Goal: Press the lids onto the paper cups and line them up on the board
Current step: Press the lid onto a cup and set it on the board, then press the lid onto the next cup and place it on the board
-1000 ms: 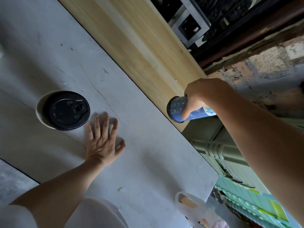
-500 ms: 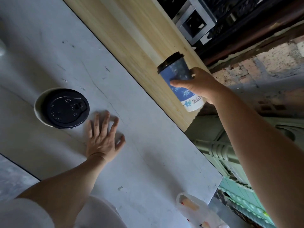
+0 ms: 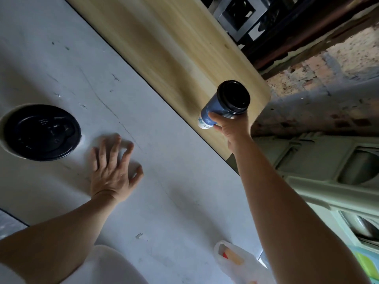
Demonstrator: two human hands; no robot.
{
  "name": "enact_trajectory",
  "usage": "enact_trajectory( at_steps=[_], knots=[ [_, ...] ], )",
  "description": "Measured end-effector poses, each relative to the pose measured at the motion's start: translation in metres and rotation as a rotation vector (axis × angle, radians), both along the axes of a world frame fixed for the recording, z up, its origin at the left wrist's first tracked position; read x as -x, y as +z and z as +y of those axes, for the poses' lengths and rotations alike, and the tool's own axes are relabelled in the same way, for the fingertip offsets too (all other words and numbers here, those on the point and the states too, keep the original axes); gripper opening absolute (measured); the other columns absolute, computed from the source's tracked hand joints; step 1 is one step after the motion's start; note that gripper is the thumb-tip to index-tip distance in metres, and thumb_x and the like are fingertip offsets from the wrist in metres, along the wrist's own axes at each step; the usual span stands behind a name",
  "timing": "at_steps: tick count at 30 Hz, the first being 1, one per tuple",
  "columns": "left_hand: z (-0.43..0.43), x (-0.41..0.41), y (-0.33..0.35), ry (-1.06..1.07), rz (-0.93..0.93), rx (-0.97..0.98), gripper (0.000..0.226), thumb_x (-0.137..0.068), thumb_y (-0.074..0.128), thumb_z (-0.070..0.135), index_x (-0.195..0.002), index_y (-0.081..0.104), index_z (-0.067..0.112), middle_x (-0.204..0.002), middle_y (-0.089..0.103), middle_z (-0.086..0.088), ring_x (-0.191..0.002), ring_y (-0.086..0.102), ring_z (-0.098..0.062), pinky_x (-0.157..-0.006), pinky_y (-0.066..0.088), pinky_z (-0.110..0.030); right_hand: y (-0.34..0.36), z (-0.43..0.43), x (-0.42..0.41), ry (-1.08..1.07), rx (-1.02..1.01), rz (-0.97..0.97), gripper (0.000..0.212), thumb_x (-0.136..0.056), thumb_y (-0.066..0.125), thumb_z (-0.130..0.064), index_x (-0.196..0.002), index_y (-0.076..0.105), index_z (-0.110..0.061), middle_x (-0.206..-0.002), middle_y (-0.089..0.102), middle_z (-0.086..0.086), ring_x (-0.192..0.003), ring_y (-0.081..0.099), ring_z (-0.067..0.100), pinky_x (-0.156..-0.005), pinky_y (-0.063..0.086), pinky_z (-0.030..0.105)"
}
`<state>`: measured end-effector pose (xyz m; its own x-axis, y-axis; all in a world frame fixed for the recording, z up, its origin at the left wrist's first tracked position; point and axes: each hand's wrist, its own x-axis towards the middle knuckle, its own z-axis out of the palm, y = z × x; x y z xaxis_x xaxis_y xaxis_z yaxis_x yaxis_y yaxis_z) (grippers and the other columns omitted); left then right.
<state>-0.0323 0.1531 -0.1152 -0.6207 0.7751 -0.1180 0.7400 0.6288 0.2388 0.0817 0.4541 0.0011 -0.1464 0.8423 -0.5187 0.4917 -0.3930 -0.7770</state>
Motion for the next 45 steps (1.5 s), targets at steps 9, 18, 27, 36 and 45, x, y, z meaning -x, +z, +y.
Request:
enact_trajectory(
  at_steps=[9,18,27,36,45],
  knots=[
    [0.002,0.0,0.0,0.016,-0.029,0.044,0.075,-0.079,0.044,0.056,-0.145,0.047,0.02,-0.163,0.027,-0.012,-0.147,0.024,-0.048,-0.121,0.012,-0.059,-0.031,-0.017,-0.005,-0.03,-0.078,-0.033,0.094,-0.046,0.094,-0.011,-0.13,0.052,-0.016,-0.125,0.065,0.006,-0.115,0.065,0.025,-0.097,0.056,0.044],
    [0.003,0.0,0.001,0.025,-0.01,0.045,0.075,-0.079,0.045,0.055,-0.144,0.048,0.018,-0.162,0.028,-0.014,-0.146,0.026,-0.048,-0.12,0.012,-0.06,-0.047,-0.045,-0.006,-0.08,-0.075,-0.07,0.09,-0.045,0.091,-0.031,-0.124,0.048,-0.031,-0.119,0.065,-0.005,-0.107,0.066,0.02,-0.085,0.058,0.059],
    [0.002,-0.001,0.0,0.019,0.016,0.033,0.075,-0.08,0.045,0.055,-0.145,0.049,0.018,-0.162,0.03,-0.014,-0.146,0.026,-0.047,-0.12,0.013,-0.059,-0.05,-0.054,-0.004,-0.07,-0.094,-0.103,0.085,-0.05,0.088,-0.034,-0.121,0.041,-0.038,-0.121,0.063,-0.006,-0.102,0.067,0.024,-0.078,0.061,0.052],
    [-0.001,-0.001,-0.005,0.003,-0.025,-0.018,0.073,-0.082,0.048,0.053,-0.146,0.046,0.018,-0.162,0.029,-0.015,-0.147,0.024,-0.048,-0.121,0.009,-0.057,-0.054,-0.11,-0.017,-0.189,0.056,-0.341,0.074,-0.076,0.072,-0.024,-0.139,0.034,-0.029,-0.129,0.047,0.002,-0.115,0.06,0.036,-0.095,0.055,0.053],
    [-0.009,0.012,0.008,-0.147,-0.252,0.063,0.073,-0.089,0.051,0.046,-0.153,0.034,0.016,-0.166,0.017,-0.021,-0.15,0.008,-0.052,-0.12,0.001,-0.061,-0.021,-0.226,-0.004,-0.266,0.19,-0.388,0.047,-0.084,0.066,-0.02,-0.128,0.05,-0.026,-0.114,0.061,-0.002,-0.098,0.067,0.027,-0.088,0.059,0.051]
  ],
)
